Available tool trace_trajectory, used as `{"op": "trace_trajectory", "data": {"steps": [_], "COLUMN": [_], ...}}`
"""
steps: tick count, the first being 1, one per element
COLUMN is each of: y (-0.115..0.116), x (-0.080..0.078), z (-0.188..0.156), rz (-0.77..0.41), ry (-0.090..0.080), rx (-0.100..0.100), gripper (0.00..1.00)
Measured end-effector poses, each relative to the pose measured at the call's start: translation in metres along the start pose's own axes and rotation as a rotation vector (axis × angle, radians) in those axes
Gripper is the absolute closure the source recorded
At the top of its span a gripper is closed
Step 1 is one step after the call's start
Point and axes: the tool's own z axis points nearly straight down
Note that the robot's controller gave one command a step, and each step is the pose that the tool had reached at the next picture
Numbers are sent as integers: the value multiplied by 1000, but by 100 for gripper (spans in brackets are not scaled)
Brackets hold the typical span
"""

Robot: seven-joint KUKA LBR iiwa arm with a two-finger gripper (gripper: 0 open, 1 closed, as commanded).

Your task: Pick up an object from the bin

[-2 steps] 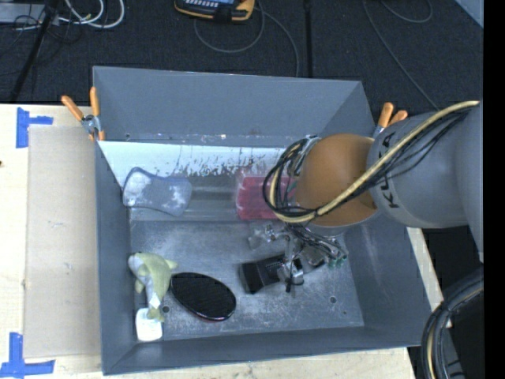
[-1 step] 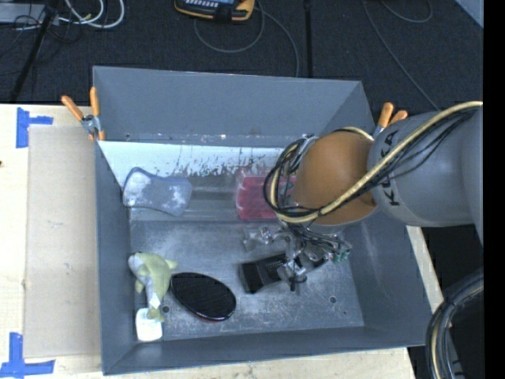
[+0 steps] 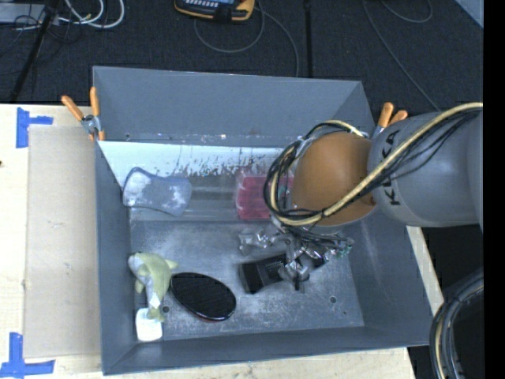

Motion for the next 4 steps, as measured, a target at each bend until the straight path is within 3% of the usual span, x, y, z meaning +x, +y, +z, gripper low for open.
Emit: {"op": "trace_trajectory", "data": {"steps": [1,2,3,4], "y": [-2,4,10,-1], "x": [-4,-10,-18,-49], "z": [-6,-4,-1,-1], "rz": [50,-134,-143,-433], "ry": [-4,-3,11,5], "rx": [4,5,10,4], "gripper": [0,0,0,100]}}
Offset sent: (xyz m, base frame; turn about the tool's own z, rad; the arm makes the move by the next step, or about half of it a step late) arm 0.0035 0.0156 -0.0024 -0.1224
